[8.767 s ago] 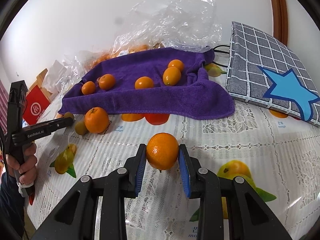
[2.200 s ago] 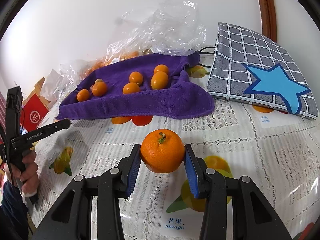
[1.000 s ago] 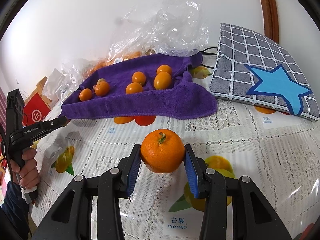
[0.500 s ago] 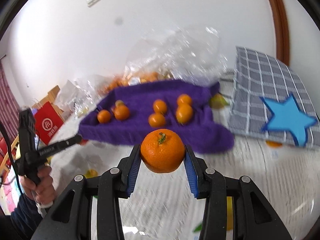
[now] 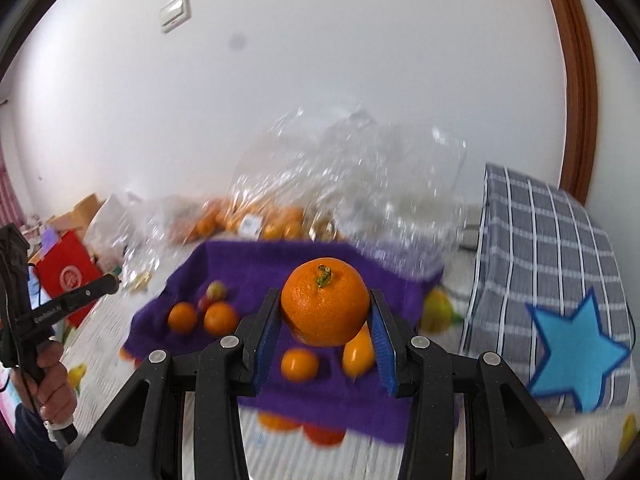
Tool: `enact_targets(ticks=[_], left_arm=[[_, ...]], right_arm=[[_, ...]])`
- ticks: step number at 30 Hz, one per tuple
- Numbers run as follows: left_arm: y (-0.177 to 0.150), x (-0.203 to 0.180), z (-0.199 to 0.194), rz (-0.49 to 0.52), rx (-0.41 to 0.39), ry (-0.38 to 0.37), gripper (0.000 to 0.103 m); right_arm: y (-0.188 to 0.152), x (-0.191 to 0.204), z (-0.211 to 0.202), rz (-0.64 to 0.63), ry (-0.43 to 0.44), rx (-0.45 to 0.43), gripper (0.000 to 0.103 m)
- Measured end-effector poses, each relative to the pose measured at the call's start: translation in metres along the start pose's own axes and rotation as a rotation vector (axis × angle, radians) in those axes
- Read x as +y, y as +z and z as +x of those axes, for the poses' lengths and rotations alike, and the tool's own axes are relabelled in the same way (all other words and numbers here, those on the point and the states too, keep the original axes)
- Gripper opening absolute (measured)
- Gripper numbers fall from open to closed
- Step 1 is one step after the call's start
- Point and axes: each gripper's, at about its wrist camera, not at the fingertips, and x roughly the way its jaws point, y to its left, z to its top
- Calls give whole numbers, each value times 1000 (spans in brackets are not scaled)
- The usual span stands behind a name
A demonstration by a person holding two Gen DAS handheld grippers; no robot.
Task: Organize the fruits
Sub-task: 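Carry the brown fruit and the tangerine over the towel with both tools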
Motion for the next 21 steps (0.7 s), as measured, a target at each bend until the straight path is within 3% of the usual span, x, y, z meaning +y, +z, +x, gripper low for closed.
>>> enact_targets(ticks=[4,10,16,21], left_arm=[[4,4,26,-23,8,-22,23],[-11,11,42,-13,61,-11,23],[-14,12,43,-23,59,-18,23],[-15,13,48,-25,72,-9,23]], right_arm=[[7,1,25,10,1,10,42],[-18,-1,69,-11,-20,134,42],[-31,0,86,-19,-6,170,42],[-36,4,96,-53,-48,178,43]])
